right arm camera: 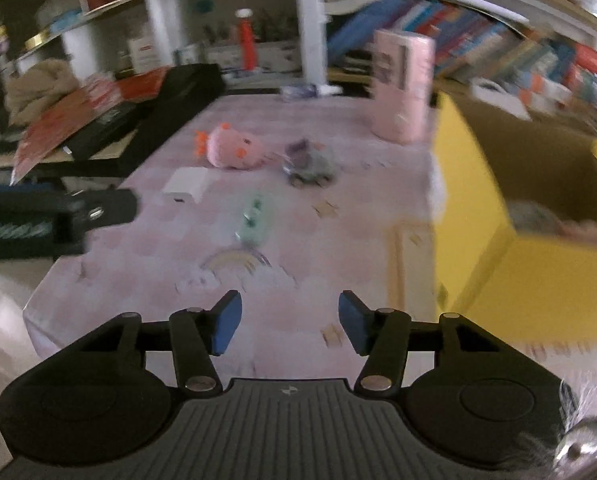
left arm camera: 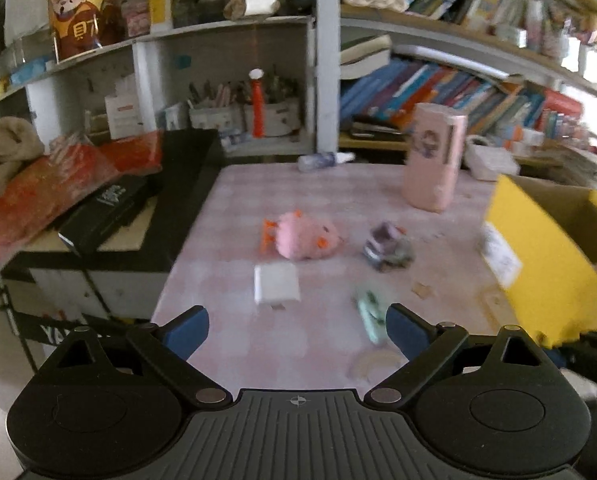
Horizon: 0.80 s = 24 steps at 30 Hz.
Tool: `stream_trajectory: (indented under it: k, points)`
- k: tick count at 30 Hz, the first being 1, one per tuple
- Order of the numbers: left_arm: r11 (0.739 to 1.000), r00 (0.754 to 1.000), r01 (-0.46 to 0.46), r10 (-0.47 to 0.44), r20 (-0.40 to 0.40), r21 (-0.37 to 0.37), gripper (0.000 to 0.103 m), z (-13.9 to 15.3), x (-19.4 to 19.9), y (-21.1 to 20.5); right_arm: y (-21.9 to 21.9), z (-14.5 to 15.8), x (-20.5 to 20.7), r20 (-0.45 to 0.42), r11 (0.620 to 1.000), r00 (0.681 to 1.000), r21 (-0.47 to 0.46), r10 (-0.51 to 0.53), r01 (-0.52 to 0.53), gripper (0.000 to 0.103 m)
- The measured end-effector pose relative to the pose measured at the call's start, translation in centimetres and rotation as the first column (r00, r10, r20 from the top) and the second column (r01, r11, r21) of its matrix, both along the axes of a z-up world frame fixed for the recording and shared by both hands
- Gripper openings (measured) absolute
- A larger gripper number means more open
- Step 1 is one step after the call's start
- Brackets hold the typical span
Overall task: Organize objects
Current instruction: 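Grasp the white charger with the left tool while the right tool grasps the mint-green toy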
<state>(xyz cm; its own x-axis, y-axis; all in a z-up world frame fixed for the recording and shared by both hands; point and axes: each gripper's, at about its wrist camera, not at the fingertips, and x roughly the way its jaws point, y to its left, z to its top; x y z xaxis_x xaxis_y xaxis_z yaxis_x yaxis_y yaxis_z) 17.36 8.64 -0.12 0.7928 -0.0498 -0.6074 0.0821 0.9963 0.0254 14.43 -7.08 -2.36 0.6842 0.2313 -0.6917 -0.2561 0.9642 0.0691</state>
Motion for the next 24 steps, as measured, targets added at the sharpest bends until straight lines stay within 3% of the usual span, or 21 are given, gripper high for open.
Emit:
stream_trajectory:
  k: [7, 15, 21, 24]
  points:
    - [0.998, 0.997, -0.059, 0.061, -0.049, 0.038, 0.095, -2.2, 6.7, -0.3, 2.3, -2.2, 5.4, -0.013, 0.991, 0.992, -0.04, 0.126, -0.126, 0.053]
    - [0.997, 0.982, -0.063, 0.069, -0.173, 0.039, 0.073, -5.3, 11.7, -0.5, 3.1, -3.9, 9.9, -0.023, 0.99, 0.991, -0.034, 0.134, -0.135, 0.053]
    - [0.996, 0.968, -0.071, 0.08, -0.239, 0.046, 0.054, -7.1, 13.2, -0.5, 3.5, -4.7, 12.0, -0.045, 0.989, 0.988, -0.018, 0.148, -0.148, 0.053]
    - [0.996, 0.966, -0.083, 0.09, -0.244, 0.039, 0.051, -7.5, 13.2, -0.2, 3.6, -5.0, 12.5, -0.049, 0.988, 0.987, -0.02, 0.154, -0.155, 0.053]
